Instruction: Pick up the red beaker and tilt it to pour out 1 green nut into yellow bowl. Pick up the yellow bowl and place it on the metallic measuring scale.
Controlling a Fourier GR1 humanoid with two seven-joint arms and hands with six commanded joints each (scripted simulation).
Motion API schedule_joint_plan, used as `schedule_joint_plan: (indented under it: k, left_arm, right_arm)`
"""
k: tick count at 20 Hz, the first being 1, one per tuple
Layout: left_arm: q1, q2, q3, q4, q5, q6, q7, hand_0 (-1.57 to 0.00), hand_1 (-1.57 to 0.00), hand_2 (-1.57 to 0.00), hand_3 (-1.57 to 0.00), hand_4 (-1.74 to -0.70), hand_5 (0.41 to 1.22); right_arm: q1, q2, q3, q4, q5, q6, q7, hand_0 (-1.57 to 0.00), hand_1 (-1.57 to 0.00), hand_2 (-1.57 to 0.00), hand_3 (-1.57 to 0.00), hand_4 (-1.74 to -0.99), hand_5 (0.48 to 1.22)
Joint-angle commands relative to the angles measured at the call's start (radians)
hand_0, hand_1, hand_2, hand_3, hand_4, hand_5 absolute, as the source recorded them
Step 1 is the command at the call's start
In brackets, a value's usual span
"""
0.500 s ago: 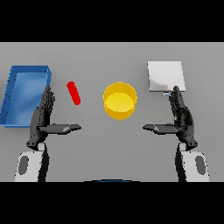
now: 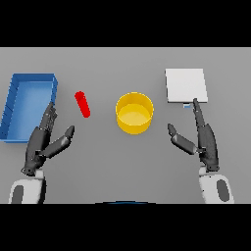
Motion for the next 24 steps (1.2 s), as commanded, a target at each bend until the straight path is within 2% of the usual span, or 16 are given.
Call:
schedule_joint_plan:
  k: [1, 2, 3, 4, 7, 8, 9, 11, 13, 16, 20, 24]
  left_arm:
    - [0.008, 0.001, -0.012, -0.011, -0.010, -0.001, 0.022, 0.00, 0.00, 0.00, 0.00, -1.16, 0.599]
    - [0.019, 0.001, -0.021, -0.026, -0.019, 0.000, 0.029, 0.00, 0.00, 0.00, 0.00, -1.16, 0.600]
    - [0.031, 0.008, -0.025, -0.038, -0.026, -0.004, 0.018, 0.00, 0.00, 0.00, 0.00, -1.16, 0.602]
    - [0.028, 0.008, -0.030, -0.038, -0.034, -0.001, 0.031, 0.00, 0.00, 0.00, 0.00, -1.16, 0.603]
    - [-0.003, 0.001, -0.043, 0.014, -0.066, 0.004, 0.036, 0.00, 0.00, 0.00, 0.00, -1.16, 0.604]
    - [-0.031, -0.002, -0.040, 0.044, -0.070, 0.007, 0.036, 0.00, 0.00, 0.00, 0.00, -1.17, 0.605]
    - [-0.064, -0.012, -0.042, 0.089, -0.080, 0.012, 0.035, 0.00, 0.00, 0.00, 0.00, -1.19, 0.611]
    - [-0.105, -0.014, -0.034, 0.155, -0.094, 0.020, 0.001, 0.00, 0.00, 0.00, 0.00, -1.22, 0.622]
    - [-0.167, -0.019, -0.027, 0.234, -0.116, 0.036, -0.017, 0.00, 0.00, 0.00, 0.00, -1.23, 0.629]
    - [-0.252, -0.020, -0.001, 0.336, -0.117, 0.049, -0.029, 0.00, 0.00, 0.00, 0.00, -1.25, 0.650]
    - [-0.330, -0.021, 0.026, 0.448, -0.113, 0.054, -0.070, 0.00, 0.00, 0.00, 0.00, -1.27, 0.677]
    - [-0.391, -0.031, 0.031, 0.510, -0.118, 0.058, -0.071, 0.00, 0.00, 0.00, 0.00, -1.29, 0.688]
  right_arm:
    - [0.013, 0.005, 0.016, -0.021, 0.021, -0.007, 0.008, 0.00, 0.00, 0.00, 0.00, -1.159, 0.590]
    - [0.008, 0.000, 0.013, -0.016, 0.024, -0.006, 0.027, 0.00, 0.00, 0.00, 0.00, -1.162, 0.591]
    - [0.018, 0.005, 0.018, -0.022, 0.022, -0.004, 0.014, 0.00, 0.00, 0.00, 0.00, -1.173, 0.593]
    - [0.009, 0.004, 0.012, -0.030, 0.017, -0.006, 0.027, 0.00, 0.00, 0.00, 0.00, -1.183, 0.596]
    - [0.021, 0.012, 0.015, -0.031, -0.015, 0.020, 0.015, 0.00, 0.00, 0.00, 0.00, -1.212, 0.607]
    - [0.025, 0.011, 0.013, -0.044, -0.027, 0.028, 0.003, 0.00, 0.00, 0.00, 0.00, -1.224, 0.611]
    - [0.024, 0.010, 0.018, -0.044, -0.015, 0.026, 0.015, 0.00, 0.00, 0.00, 0.00, -1.230, 0.617]
    - [0.016, 0.000, 0.015, -0.041, -0.013, 0.029, 0.014, 0.00, 0.00, 0.00, 0.00, -1.246, 0.627]
    - [0.033, 0.001, 0.016, -0.046, -0.022, 0.037, -0.007, 0.00, 0.00, 0.00, 0.00, -1.260, 0.633]
    - [0.016, 0.004, 0.005, -0.040, -0.040, 0.039, 0.010, 0.00, 0.00, 0.00, 0.00, -1.280, 0.634]
    - [0.003, 0.003, 0.008, -0.029, -0.032, 0.039, -0.004, 0.00, 0.00, 0.00, 0.00, -1.268, 0.635]
    - [0.019, 0.002, 0.005, -0.044, -0.031, 0.033, 0.001, 0.00, 0.00, 0.00, 0.00, -1.267, 0.640]
